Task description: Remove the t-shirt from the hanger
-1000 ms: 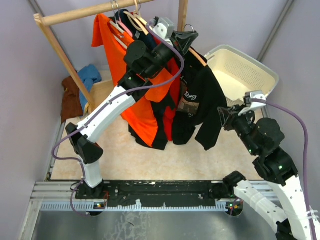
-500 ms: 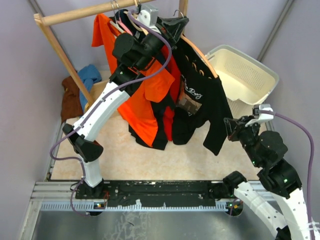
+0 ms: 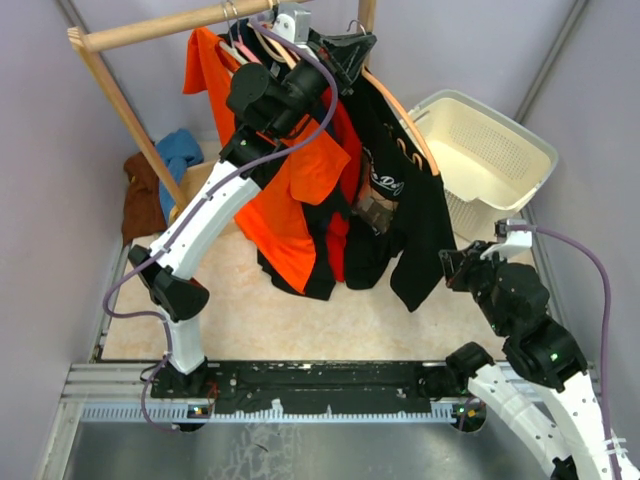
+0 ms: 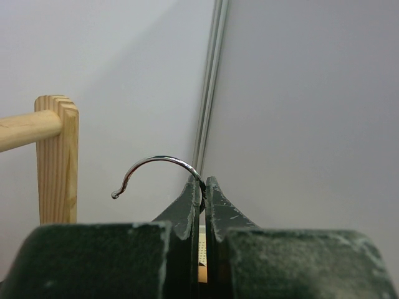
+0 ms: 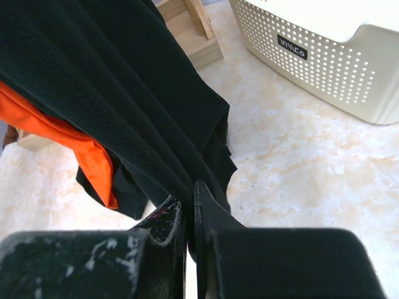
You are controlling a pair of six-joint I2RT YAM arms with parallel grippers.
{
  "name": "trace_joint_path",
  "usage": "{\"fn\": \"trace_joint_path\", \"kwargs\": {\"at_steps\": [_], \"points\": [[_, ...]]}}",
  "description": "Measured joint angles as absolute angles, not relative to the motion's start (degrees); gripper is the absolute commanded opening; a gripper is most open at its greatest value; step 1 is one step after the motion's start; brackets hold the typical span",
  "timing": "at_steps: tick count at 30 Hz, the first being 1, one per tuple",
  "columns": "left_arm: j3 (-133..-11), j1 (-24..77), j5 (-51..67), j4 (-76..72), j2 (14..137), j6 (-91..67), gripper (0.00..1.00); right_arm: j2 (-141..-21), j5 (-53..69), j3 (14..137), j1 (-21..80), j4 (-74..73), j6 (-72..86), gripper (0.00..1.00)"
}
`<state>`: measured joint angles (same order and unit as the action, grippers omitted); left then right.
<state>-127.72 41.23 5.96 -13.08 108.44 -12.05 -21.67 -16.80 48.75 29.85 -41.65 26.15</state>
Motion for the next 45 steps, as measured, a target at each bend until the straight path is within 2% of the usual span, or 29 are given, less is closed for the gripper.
{"fn": "trace_joint_path", "kwargs": {"at_steps": [32, 33, 34, 35, 38, 39, 45], "points": [[-128.44, 40.58, -0.36, -14.55, 108.31, -17.98, 0.00, -23.49, -13.37, 47.22, 29.85, -43.03, 33.54, 0.00], [-128.44, 40.56, 0.05, -14.57, 108.31, -18.11, 0.00, -23.55, -13.37, 47.22, 29.85, -42.85, 33.28, 0.03], [-128.44, 40.47, 0.69, -14.57, 108.31, -18.22, 0.00, -23.77, -13.30, 47.29, 29.85, -42.72, 32.75, 0.17], [-128.42, 40.40, 1.34, -14.55, 108.27, -18.31, 0.00, -24.14, -13.08, 47.37, 29.85, -42.59, 32.03, 0.24], [-127.59, 40.05, 5.13, -14.66, 107.66, -18.65, 0.00, -25.85, -12.32, 48.60, 29.85, -42.44, 29.63, 0.36], [-127.20, 39.94, 6.59, -14.72, 107.33, -18.70, 0.00, -26.50, -12.12, 49.32, 29.85, -42.37, 28.67, 0.39], [-122.72, 39.48, 17.67, -15.27, 104.01, -19.42, 0.00, -29.43, -11.66, 55.72, 29.85, -40.12, 23.57, 0.41]]}}
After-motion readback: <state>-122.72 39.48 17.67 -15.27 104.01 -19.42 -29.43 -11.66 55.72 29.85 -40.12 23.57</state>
